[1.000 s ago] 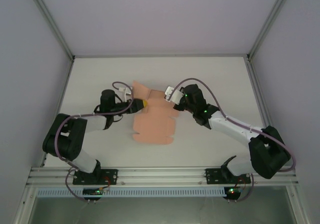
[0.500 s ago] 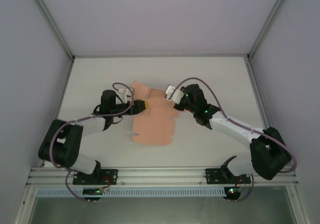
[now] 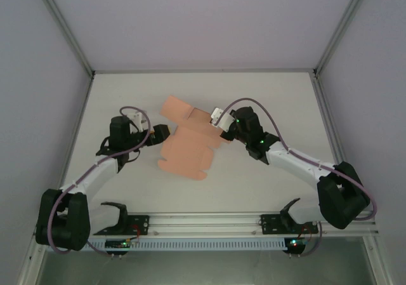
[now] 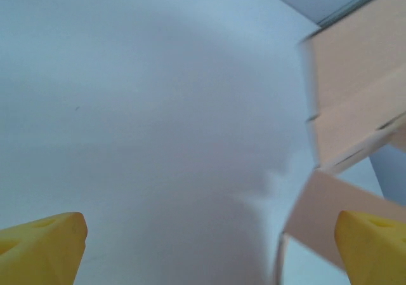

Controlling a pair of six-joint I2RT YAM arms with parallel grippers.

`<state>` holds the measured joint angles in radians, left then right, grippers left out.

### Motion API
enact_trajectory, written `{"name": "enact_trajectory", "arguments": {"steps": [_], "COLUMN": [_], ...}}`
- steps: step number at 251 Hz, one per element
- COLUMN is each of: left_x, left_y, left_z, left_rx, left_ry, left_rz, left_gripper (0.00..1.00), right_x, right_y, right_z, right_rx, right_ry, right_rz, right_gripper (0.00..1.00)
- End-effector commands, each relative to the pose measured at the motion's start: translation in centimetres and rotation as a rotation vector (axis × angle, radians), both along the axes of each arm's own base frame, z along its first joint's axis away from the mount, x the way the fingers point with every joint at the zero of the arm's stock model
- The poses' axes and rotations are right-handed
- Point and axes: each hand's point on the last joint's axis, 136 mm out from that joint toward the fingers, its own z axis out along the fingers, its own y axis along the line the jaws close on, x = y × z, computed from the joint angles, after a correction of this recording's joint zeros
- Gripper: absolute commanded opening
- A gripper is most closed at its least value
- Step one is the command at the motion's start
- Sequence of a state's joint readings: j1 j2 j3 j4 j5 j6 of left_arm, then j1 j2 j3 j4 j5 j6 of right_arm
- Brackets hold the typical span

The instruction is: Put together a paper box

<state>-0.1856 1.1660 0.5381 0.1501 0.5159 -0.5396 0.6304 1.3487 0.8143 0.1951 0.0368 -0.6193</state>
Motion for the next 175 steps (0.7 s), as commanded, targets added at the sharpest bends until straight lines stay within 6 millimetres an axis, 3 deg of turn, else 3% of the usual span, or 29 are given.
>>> {"name": "enact_trajectory", "arguments": {"steps": [1,39,103,175], "left_x": [-0.6,-0.5,0.0,0.3], "left_y": [-0.3,-2.6,-3.8,-5.6], "left_z": [-1.4,0.0,0.6,0.4], "left_rx": [-0.038,-0.151,-0.215,-0.247], "left_ry": [0.058,-0.004,-0.02,-0.002], "left_rz": [-0.022,-0.154,-0.219,-0.289], "left_gripper": [1.0,0.99,0.97,0.79], "right_x": [0.3,0.6,0.7,0.8], "right_y": [0.0,0.0,0.4,1.0], "right_z": [1.3,1.1,0.5,0.2], "right_rx": [0.037,0.028,0.015,0.011], "right_ry": [-0.02,-0.014,0.001,0.007], "right_rz": [-0.011,-0.022,-0.016,-0.007], "right_gripper": [0.01,0.01,0.01,0.01]}}
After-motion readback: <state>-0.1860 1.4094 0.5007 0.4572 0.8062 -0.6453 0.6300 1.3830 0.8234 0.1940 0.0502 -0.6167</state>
